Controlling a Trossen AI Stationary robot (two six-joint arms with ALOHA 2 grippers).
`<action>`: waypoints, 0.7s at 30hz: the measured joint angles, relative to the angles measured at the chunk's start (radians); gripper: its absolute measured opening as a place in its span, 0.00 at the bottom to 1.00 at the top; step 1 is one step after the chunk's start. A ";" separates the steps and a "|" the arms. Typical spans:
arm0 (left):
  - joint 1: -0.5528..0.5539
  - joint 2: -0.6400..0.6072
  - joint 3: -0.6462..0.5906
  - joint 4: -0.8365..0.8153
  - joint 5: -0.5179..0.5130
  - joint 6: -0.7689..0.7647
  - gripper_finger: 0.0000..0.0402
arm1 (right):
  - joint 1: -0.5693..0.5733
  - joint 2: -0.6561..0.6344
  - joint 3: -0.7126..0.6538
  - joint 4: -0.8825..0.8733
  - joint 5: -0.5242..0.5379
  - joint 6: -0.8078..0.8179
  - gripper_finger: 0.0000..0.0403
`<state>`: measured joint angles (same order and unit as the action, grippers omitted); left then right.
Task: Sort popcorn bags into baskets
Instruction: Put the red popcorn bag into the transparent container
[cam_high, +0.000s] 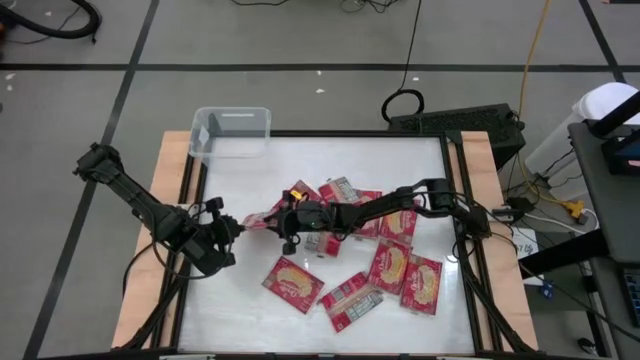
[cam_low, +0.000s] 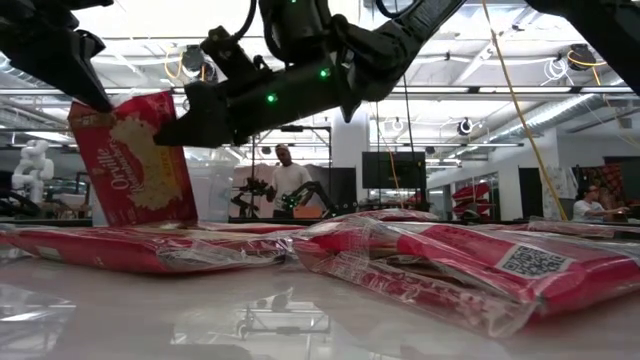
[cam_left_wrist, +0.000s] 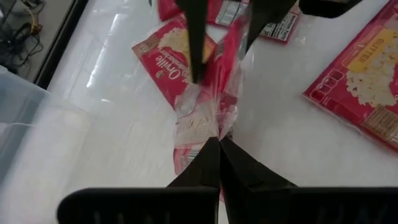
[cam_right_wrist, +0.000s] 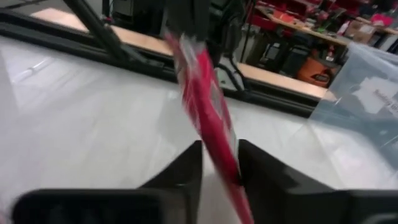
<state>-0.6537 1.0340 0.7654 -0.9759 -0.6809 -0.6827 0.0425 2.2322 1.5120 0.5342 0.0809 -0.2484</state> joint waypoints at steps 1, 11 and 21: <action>0.000 0.000 0.000 0.000 -0.011 0.000 0.01 | 0.000 0.000 0.000 -0.004 -0.006 0.000 0.13; 0.000 0.000 0.002 0.001 -0.128 -0.091 0.23 | -0.001 -0.002 0.000 -0.015 0.010 0.023 0.07; -0.001 0.000 0.002 -0.047 -0.274 -0.337 0.39 | -0.002 -0.140 0.000 -0.360 0.107 0.032 0.02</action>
<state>-0.6542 1.0337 0.7670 -1.0231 -0.9545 -1.0195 0.0402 2.0923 1.5120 0.1743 0.1875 -0.2165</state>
